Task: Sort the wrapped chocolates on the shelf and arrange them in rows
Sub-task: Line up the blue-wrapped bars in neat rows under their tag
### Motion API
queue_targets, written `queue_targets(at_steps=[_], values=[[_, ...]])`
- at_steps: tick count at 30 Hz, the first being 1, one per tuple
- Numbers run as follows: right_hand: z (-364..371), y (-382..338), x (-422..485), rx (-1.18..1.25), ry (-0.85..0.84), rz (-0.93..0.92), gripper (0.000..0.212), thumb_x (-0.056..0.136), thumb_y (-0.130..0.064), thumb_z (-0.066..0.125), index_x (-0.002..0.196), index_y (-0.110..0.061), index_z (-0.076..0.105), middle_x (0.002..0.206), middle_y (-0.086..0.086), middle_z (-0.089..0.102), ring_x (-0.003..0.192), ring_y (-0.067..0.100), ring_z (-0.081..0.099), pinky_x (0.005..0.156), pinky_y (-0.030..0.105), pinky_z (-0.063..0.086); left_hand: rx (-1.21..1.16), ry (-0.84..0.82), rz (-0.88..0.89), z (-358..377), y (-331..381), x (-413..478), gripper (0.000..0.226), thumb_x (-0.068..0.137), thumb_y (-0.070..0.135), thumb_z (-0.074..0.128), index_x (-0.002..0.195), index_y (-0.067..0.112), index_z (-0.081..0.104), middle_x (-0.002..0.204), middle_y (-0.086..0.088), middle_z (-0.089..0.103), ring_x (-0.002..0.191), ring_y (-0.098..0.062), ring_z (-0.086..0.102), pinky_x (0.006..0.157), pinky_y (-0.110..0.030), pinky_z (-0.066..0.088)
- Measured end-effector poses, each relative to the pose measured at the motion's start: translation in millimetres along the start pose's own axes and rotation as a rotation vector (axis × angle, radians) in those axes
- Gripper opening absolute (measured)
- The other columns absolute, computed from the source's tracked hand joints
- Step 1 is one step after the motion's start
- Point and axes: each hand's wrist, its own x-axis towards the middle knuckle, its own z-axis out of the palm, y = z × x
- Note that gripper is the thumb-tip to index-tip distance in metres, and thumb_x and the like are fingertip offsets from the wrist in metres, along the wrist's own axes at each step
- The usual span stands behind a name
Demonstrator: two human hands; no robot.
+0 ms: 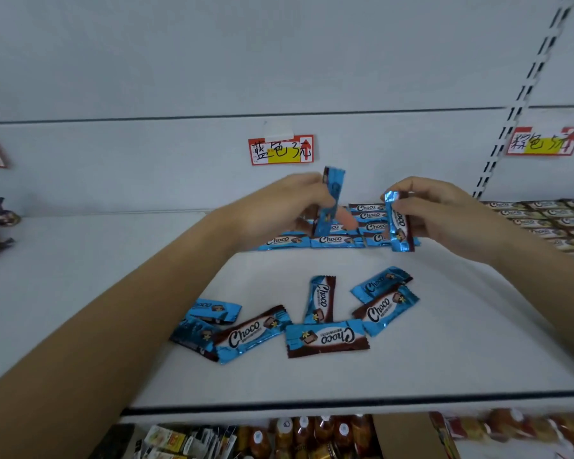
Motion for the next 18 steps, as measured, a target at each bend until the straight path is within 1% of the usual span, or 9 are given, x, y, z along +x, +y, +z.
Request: queue_targets(at_steps=[1, 2, 4, 6, 9, 10, 13, 15, 18], values=[[2, -1, 1, 0.009, 0.010, 0.010, 0.016, 0.091, -0.010, 0.050, 0.088, -0.021, 0.062, 0.094, 0.011, 0.067, 0.083, 0.020, 0.066, 0.070, 0.028, 0.054, 0.029, 0.034, 0.030, -6, 5, 0, 0.012, 0.091, 0.013, 0.045, 0.099, 0.009, 0.052, 0.085, 0.004, 0.069, 0.096, -0.021, 0.059, 0.086, -0.034, 0.050], [5, -2, 2, -0.001, 0.011, 0.017, 0.014, 0.089, -0.012, 0.053, 0.091, -0.022, 0.062, 0.094, 0.008, 0.068, 0.086, 0.020, 0.067, 0.073, 0.029, 0.053, 0.072, 0.068, 0.052, -12, 9, 0, 0.005, 0.090, 0.016, 0.050, 0.087, 0.014, 0.054, 0.082, 0.004, 0.067, 0.092, -0.018, 0.059, 0.086, -0.033, 0.049], [12, -5, 4, -0.058, -0.005, 0.021, 0.013, 0.082, -0.017, 0.062, 0.093, -0.024, 0.062, 0.089, 0.004, 0.070, 0.091, 0.021, 0.066, 0.076, 0.033, 0.048, 0.211, 0.087, 0.081, -26, 14, -3, 0.016, 0.086, 0.023, 0.059, 0.072, 0.020, 0.053, 0.075, 0.008, 0.067, 0.081, -0.009, 0.060, 0.079, -0.028, 0.048], [23, -14, 4, -0.156, -0.037, 0.016, 0.023, 0.073, -0.027, 0.067, 0.095, -0.026, 0.060, 0.086, -0.002, 0.072, 0.091, 0.017, 0.066, 0.074, 0.030, 0.047, 0.320, 0.040, 0.047, -38, 12, -8, 0.013, 0.084, 0.030, 0.061, 0.074, 0.021, 0.057, 0.076, 0.009, 0.069, 0.075, -0.004, 0.061, 0.077, -0.027, 0.049], [39, -30, 7, -0.278, -0.051, -0.029, 0.021, 0.080, -0.027, 0.065, 0.099, -0.029, 0.059, 0.086, -0.008, 0.072, 0.082, 0.002, 0.066, 0.064, 0.014, 0.046, 0.363, -0.025, -0.020, -57, 0, -20, 0.006, 0.085, 0.023, 0.061, 0.082, 0.020, 0.058, 0.083, 0.009, 0.072, 0.077, -0.004, 0.066, 0.076, -0.027, 0.054], [45, -34, 9, -0.291, -0.055, -0.044, 0.019, 0.082, -0.026, 0.064, 0.101, -0.029, 0.060, 0.085, -0.010, 0.072, 0.081, 0.002, 0.066, 0.066, 0.015, 0.046, 0.350, -0.032, -0.031, -62, -4, -24, 0.008, 0.084, 0.021, 0.062, 0.082, 0.018, 0.056, 0.085, 0.005, 0.073, 0.077, -0.007, 0.068, 0.074, -0.027, 0.056], [64, -45, 16, -0.331, -0.094, -0.065, 0.019, 0.085, -0.021, 0.062, 0.101, -0.031, 0.060, 0.086, -0.012, 0.071, 0.086, 0.006, 0.066, 0.077, 0.024, 0.049, 0.347, -0.020, -0.063, -76, -17, -34, 0.023, 0.080, 0.022, 0.066, 0.079, 0.017, 0.045, 0.086, -0.001, 0.074, 0.078, -0.016, 0.070, 0.065, -0.024, 0.057], [77, -52, 23, -0.347, -0.122, -0.071, 0.019, 0.086, -0.017, 0.061, 0.099, -0.031, 0.059, 0.091, -0.012, 0.070, 0.086, 0.007, 0.067, 0.079, 0.025, 0.050, 0.344, 0.006, -0.070, -82, -26, -38, 0.027, 0.077, 0.023, 0.069, 0.079, 0.018, 0.043, 0.086, 0.000, 0.074, 0.083, -0.018, 0.070, 0.066, -0.022, 0.056], [93, -62, 34, -0.365, -0.149, -0.072, 0.022, 0.086, -0.013, 0.060, 0.100, -0.029, 0.057, 0.099, -0.009, 0.068, 0.090, 0.005, 0.063, 0.083, 0.022, 0.044, 0.258, 0.047, -0.063, -91, -40, -46, 0.024, 0.076, 0.017, 0.070, 0.083, 0.020, 0.048, 0.090, 0.000, 0.073, 0.089, -0.017, 0.069, 0.070, -0.023, 0.056]])
